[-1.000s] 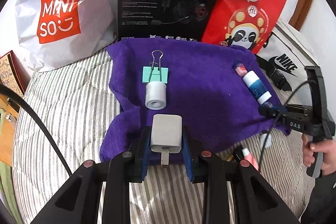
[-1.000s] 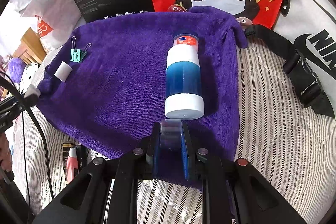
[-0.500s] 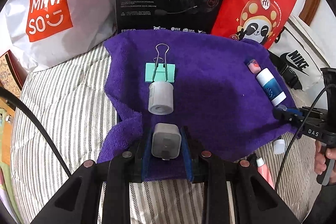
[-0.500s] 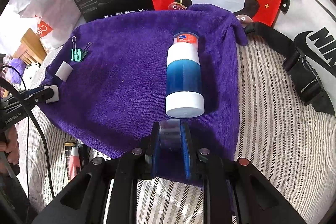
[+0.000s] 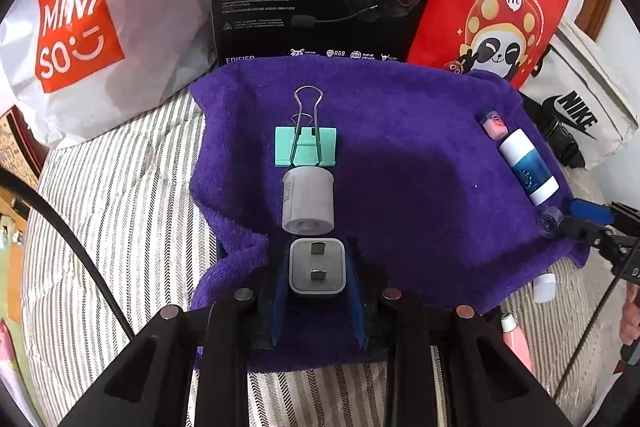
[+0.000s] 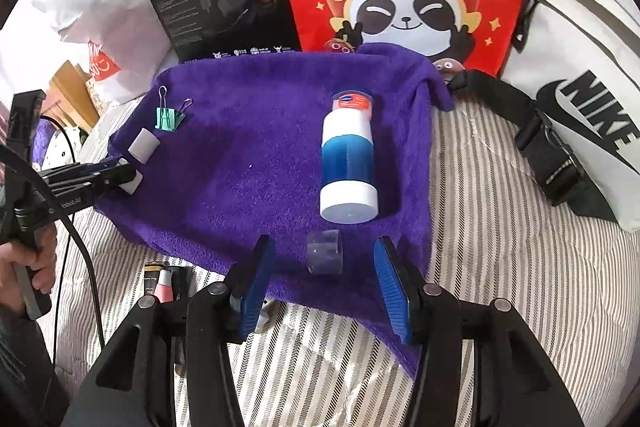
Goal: Organize rigid objects
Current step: 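Set the plug by the tape roll with the left gripper while the right sets the cap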
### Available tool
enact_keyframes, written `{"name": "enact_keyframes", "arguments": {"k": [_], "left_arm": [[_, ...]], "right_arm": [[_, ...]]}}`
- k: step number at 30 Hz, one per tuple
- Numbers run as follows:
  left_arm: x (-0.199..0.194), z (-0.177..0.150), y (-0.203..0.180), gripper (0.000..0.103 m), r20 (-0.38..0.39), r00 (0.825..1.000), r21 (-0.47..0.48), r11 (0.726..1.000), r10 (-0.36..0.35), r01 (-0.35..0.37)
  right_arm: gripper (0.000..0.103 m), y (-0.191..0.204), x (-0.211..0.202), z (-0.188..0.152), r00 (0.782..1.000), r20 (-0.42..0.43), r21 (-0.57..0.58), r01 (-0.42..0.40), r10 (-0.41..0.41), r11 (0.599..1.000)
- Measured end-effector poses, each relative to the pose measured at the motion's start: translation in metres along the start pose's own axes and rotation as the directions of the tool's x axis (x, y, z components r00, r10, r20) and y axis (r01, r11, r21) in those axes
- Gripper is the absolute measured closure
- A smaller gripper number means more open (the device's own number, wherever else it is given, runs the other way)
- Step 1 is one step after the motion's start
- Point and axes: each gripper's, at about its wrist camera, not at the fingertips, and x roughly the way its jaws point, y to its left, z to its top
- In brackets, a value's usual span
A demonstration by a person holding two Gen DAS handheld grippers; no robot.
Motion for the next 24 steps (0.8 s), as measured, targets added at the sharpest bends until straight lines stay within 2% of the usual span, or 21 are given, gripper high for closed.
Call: {"name": "enact_keyframes", "arguments": {"k": [12,21,24], "left_arm": [[0.006,-0.008,-0.002,0.076,-0.026,0.999,0.010,1.000,0.024,-0.024],[-0.027,-0.016,-0.005,0.076,0.023,0.999,-0.018,0.999,0.043,-0.042],[-0.044,-0.022,-0.012,0.066,0.053,0.998,-0.001,0.999,0.040,-0.040]], "right_arm": [[0.050,-0.011,-0.025,-0.019,0.998,0.061,0.062,-0.018,0.015,0.998],[0.046,0.012,-0.045,-0.050,0.997,0.078,-0.014,-0.008,0.009,1.000],[0.046,0.024,-0.041,-0.061,0.997,0.077,-0.040,-0.019,0.022,0.999]]}}
